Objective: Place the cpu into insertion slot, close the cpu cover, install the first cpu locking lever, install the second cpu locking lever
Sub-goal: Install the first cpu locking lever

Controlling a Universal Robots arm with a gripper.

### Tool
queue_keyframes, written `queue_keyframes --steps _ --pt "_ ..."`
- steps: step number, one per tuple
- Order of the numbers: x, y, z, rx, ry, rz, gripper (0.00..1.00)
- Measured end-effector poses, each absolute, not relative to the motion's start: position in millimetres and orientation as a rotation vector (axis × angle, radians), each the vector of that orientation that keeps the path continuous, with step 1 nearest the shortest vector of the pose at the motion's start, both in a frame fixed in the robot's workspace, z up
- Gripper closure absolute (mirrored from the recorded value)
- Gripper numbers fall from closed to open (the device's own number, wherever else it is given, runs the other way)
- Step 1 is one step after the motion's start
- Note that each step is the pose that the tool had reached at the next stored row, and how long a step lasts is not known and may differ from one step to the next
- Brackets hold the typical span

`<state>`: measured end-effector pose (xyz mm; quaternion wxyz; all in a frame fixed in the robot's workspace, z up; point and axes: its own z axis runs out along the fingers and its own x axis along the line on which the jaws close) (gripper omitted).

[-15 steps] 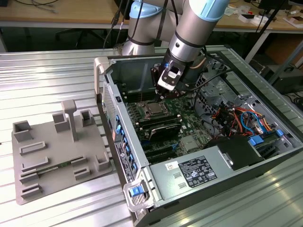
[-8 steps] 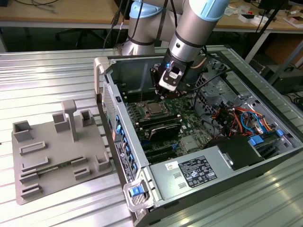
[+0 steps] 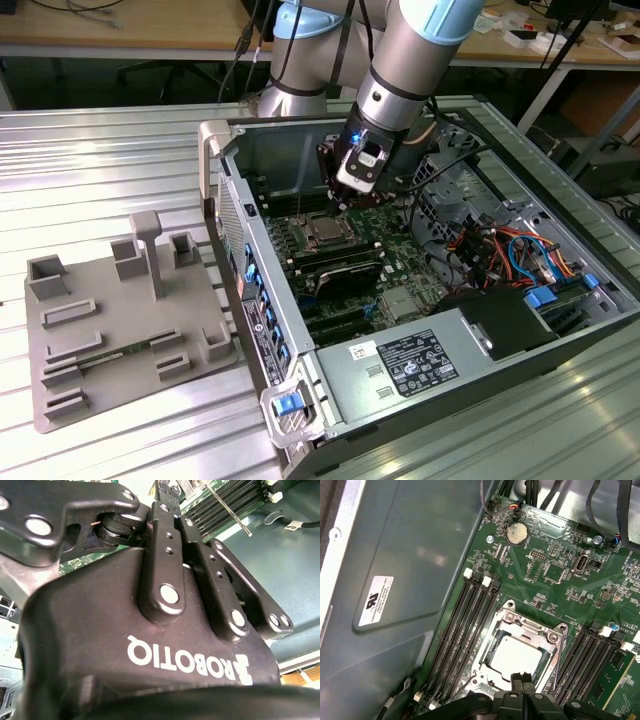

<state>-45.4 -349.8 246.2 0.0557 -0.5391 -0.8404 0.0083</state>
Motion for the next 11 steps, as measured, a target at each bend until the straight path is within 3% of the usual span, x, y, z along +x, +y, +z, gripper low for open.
queue_keyframes --steps 11 --pt "-45.5 -349.8 246.1 -1.606 -2.569 0.025 0.89"
